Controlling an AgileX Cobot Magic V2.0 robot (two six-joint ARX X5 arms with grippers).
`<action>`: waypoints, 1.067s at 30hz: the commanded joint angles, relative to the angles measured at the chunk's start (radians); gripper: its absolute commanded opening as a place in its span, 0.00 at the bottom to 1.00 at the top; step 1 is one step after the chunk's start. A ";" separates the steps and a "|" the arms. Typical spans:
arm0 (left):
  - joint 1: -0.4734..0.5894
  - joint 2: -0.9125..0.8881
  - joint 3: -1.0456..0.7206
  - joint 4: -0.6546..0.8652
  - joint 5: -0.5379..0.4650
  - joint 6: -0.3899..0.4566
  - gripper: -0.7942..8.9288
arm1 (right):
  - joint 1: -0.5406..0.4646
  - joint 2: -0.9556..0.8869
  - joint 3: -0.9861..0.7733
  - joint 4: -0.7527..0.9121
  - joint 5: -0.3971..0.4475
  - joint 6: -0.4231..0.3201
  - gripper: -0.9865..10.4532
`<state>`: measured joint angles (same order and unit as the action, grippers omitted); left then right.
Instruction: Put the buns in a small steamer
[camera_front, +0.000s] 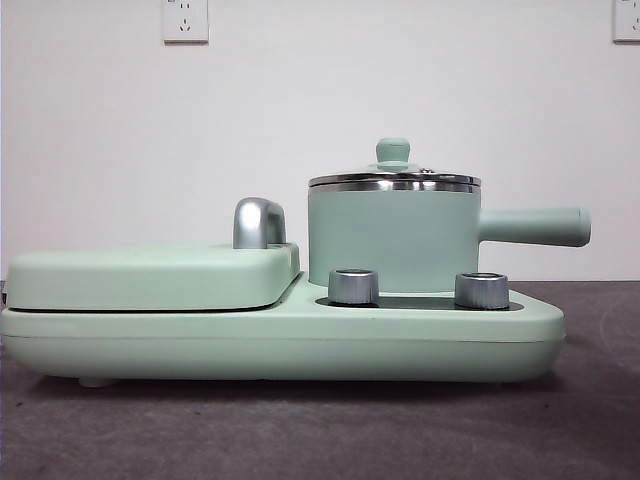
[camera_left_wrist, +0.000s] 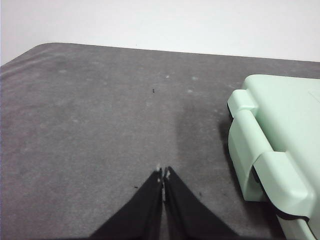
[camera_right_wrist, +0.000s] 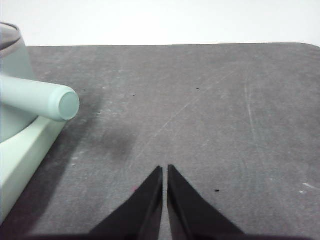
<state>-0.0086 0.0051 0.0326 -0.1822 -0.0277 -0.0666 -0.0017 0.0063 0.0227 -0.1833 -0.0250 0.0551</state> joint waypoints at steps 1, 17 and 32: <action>0.002 -0.002 -0.020 -0.005 -0.003 0.013 0.09 | 0.000 -0.003 -0.011 0.006 0.000 -0.027 0.10; 0.002 -0.002 -0.020 -0.005 -0.003 0.013 0.09 | 0.000 -0.003 -0.011 0.027 0.000 -0.027 0.10; 0.002 -0.002 -0.020 -0.005 -0.003 0.013 0.09 | 0.000 -0.003 -0.011 0.027 0.000 -0.027 0.10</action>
<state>-0.0086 0.0051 0.0326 -0.1822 -0.0280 -0.0666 -0.0017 0.0063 0.0177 -0.1680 -0.0254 0.0330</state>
